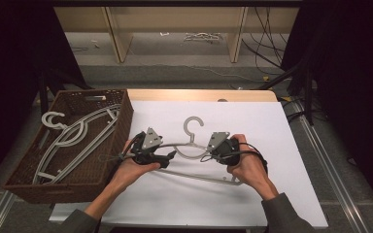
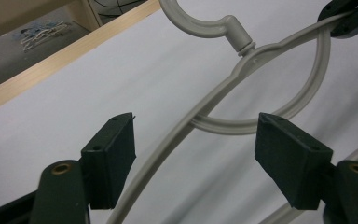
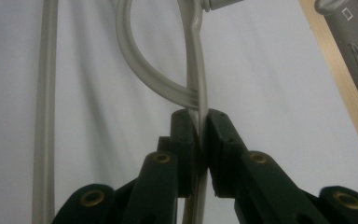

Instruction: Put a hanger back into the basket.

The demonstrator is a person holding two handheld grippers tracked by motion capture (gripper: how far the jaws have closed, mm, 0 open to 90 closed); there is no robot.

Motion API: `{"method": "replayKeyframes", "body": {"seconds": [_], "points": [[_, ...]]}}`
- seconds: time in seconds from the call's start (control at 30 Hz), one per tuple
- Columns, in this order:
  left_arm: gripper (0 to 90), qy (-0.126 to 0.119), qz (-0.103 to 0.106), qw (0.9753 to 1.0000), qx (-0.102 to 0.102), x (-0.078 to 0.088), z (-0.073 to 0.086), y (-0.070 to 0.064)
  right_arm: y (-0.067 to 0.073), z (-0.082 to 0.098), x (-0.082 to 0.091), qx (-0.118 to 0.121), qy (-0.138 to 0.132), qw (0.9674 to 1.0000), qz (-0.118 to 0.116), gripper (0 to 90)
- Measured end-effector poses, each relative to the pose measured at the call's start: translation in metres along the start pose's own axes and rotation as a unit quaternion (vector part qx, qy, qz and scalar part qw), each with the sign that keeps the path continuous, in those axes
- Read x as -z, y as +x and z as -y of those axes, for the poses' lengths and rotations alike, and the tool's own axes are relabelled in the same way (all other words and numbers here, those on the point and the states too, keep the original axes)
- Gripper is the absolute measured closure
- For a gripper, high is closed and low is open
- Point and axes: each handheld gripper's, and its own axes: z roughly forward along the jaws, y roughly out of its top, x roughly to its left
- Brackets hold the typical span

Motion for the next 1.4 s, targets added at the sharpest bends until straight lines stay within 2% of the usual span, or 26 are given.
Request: {"method": "replayKeyframes", "body": {"seconds": [0.03,0.1,0.2,0.27,0.33,0.43,0.47,0.5,0.57,0.63,0.7,0.77,0.8,0.87,0.9,0.93,0.97,1.0,1.07,1.1,1.13,1.17,1.2,1.3,1.33,1.4], "points": [[28.8,0.007,0.006,1.0000,-0.002,-0.002,-0.002,-0.001,0.002,0.000,0.002,-0.001,0.000,1.0000,-0.001,81.9],[28.6,0.014,0.002,0.9996,-0.023,-0.005,-0.007,-0.003,0.003,0.000,0.005,0.006,-0.007,1.0000,0.002,81.9],[33.4,0.013,0.012,0.9995,-0.027,-0.011,-0.012,-0.005,0.006,-0.001,0.010,0.016,-0.007,0.9998,0.004,81.9],[34.4,0.023,0.015,0.9991,-0.032,-0.014,-0.018,-0.007,0.007,-0.002,0.012,0.022,-0.013,0.9997,0.007,81.9],[39.3,0.033,0.017,0.9983,-0.046,-0.017,-0.023,-0.009,0.009,-0.002,0.014,0.020,-0.015,0.9997,-0.001,82.0],[44.1,0.046,0.027,0.9962,-0.070,-0.021,-0.029,-0.012,0.009,-0.002,0.016,0.029,-0.016,0.9994,0.003,82.0],[45.6,0.061,0.031,0.9937,-0.089,-0.023,-0.031,-0.012,0.010,-0.002,0.016,0.027,-0.017,0.9995,0.001,82.0],[46.5,0.067,0.035,0.9929,-0.092,-0.025,-0.031,-0.014,0.011,-0.002,0.017,0.023,-0.020,0.9995,0.001,82.0],[50.7,0.070,0.046,0.9922,-0.092,-0.030,-0.032,-0.015,0.010,-0.002,0.018,0.038,-0.017,0.9991,0.004,82.0],[64.1,0.072,0.054,0.9901,-0.108,-0.031,-0.035,-0.013,0.011,-0.002,0.019,0.037,-0.019,0.9991,0.001,82.0],[67.6,0.076,0.059,0.9864,-0.133,-0.030,-0.038,-0.014,0.010,-0.001,0.019,0.036,-0.020,0.9991,0.004,81.9],[70.7,0.078,0.062,0.9850,-0.141,-0.027,-0.042,-0.016,0.009,0.000,0.020,0.035,-0.024,0.9990,0.013,80.3],[72.6,0.082,0.066,0.9836,-0.146,-0.026,-0.044,-0.017,0.007,0.001,0.020,0.039,-0.025,0.9984,0.033,78.7],[75.5,0.086,0.063,0.9796,-0.171,-0.022,-0.047,-0.023,0.006,0.002,0.020,0.023,-0.028,0.9984,0.043,76.7],[77.0,0.089,0.068,0.9764,-0.185,-0.021,-0.050,-0.026,0.005,0.003,0.021,0.017,-0.033,0.9984,0.043,75.6],[79.1,0.089,0.074,0.9752,-0.189,-0.020,-0.051,-0.028,0.003,0.004,0.022,0.005,-0.036,0.9982,0.047,73.1],[80.4,0.089,0.090,0.9724,-0.196,-0.020,-0.053,-0.029,0.002,0.005,0.022,-0.005,-0.037,0.9980,0.052,70.3],[82.1,0.085,0.089,0.9741,-0.189,-0.019,-0.053,-0.030,-0.001,0.005,0.024,-0.027,-0.039,0.9972,0.059,62.2],[82.3,0.078,0.093,0.9781,-0.170,-0.017,-0.058,-0.027,-0.004,0.007,0.026,-0.074,-0.051,0.9931,0.075,48.5],[82.2,0.079,0.082,0.9774,-0.178,-0.016,-0.060,-0.024,-0.007,0.008,0.028,-0.102,-0.076,0.9885,0.082,42.3],[82.3,0.081,0.067,0.9798,-0.170,-0.015,-0.061,-0.022,-0.010,0.010,0.030,-0.125,-0.093,0.9842,0.084,38.0],[82.3,0.085,0.066,0.9797,-0.169,-0.014,-0.063,-0.018,-0.014,0.012,0.033,-0.143,-0.113,0.9790,0.092,34.6],[82.3,0.085,0.064,0.9810,-0.162,-0.013,-0.065,-0.016,-0.016,0.013,0.036,-0.162,-0.127,0.9741,0.095,30.3],[82.3,0.093,0.056,0.9822,-0.153,-0.010,-0.070,-0.007,-0.020,0.017,0.042,-0.199,-0.160,0.9626,0.092,25.6],[82.3,0.094,0.056,0.9828,-0.149,-0.009,-0.072,-0.006,-0.019,0.018,0.043,-0.212,-0.162,0.9601,0.085,24.5],[82.3,0.097,0.049,0.9835,-0.145,-0.006,-0.077,0.000,-0.017,0.020,0.043,-0.216,-0.172,0.9574,0.085,25.2]]}}
